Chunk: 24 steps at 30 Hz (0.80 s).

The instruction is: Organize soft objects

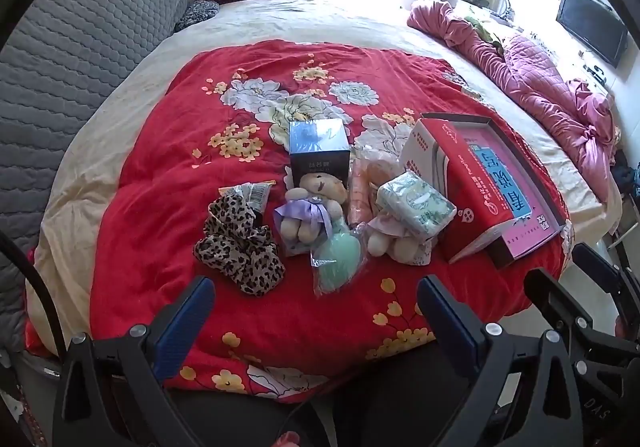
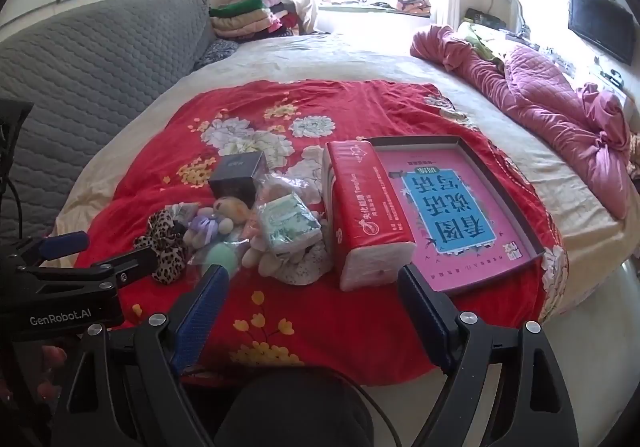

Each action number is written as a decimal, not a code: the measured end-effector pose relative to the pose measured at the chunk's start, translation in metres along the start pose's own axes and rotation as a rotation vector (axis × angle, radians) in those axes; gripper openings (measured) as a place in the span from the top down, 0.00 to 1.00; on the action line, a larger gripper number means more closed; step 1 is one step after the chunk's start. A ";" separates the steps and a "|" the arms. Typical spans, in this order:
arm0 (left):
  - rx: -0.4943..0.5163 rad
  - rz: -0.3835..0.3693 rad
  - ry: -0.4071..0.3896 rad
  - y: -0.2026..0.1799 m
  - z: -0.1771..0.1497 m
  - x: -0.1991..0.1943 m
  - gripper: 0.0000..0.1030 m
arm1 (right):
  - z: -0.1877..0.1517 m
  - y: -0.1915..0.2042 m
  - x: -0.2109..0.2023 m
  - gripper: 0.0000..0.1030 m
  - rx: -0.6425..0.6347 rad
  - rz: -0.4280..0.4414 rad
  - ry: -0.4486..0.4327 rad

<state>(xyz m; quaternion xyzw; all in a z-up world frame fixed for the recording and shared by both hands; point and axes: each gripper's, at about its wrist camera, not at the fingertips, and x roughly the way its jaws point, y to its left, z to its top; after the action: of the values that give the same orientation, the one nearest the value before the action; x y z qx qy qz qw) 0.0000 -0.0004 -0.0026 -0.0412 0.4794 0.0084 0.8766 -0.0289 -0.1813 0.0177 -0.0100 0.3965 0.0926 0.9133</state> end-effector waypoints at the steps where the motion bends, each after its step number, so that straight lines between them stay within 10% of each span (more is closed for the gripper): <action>1: -0.001 0.000 -0.001 0.000 0.000 0.000 0.01 | 0.000 0.000 0.000 0.16 0.001 0.000 0.000; 24: 0.003 0.002 0.005 0.000 -0.003 0.001 0.01 | 0.000 -0.001 0.002 0.16 -0.004 -0.004 0.002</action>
<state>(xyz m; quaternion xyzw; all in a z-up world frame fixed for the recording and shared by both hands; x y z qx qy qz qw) -0.0020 -0.0008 -0.0055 -0.0395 0.4817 0.0087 0.8754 -0.0279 -0.1826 0.0163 -0.0127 0.3972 0.0917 0.9131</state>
